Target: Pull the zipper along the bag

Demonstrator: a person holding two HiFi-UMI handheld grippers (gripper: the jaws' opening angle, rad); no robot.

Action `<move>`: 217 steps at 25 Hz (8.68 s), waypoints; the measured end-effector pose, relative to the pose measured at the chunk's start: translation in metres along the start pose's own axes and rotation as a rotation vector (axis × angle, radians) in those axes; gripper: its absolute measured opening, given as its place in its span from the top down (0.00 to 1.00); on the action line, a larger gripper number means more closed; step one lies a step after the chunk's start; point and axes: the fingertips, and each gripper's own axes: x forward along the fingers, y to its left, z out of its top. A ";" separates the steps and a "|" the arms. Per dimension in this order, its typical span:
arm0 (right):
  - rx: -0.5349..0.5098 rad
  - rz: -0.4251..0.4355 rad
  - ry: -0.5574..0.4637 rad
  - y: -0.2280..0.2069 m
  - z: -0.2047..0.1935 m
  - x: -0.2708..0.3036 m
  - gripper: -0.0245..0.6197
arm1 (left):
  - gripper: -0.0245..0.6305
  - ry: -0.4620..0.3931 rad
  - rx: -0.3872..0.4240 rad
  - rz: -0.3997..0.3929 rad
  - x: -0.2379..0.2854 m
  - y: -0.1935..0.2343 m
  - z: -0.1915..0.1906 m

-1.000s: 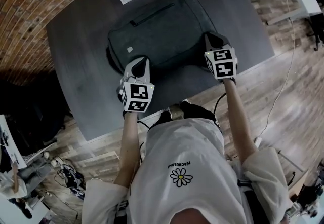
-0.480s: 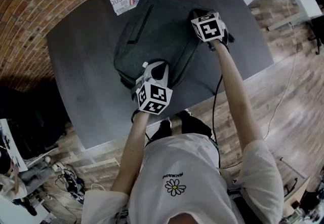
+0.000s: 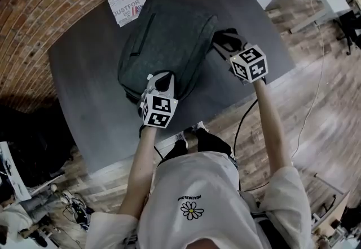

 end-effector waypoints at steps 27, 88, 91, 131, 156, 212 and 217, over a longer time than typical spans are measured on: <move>-0.344 0.202 0.259 0.065 -0.085 0.044 0.89 | 0.96 0.008 0.000 0.008 0.000 0.000 0.001; -0.346 0.318 0.402 0.260 -0.120 0.014 0.95 | 0.96 -0.135 -0.102 0.291 -0.082 0.128 -0.030; -0.354 0.319 0.403 0.259 -0.120 0.013 0.95 | 0.50 -0.083 -0.170 0.154 -0.085 0.143 -0.055; -0.242 -0.172 0.544 0.046 -0.176 -0.081 0.95 | 0.90 -0.018 0.136 -0.298 -0.060 -0.031 0.016; -0.155 0.132 0.598 0.139 -0.165 -0.100 0.94 | 0.96 0.069 0.342 -0.253 0.032 -0.019 0.015; -0.321 -0.322 0.698 -0.090 -0.166 -0.059 0.95 | 0.96 0.079 0.458 -0.299 0.116 -0.005 0.103; -0.309 -0.331 0.720 -0.080 -0.161 -0.080 0.95 | 0.96 0.020 0.449 -0.296 0.119 -0.005 0.101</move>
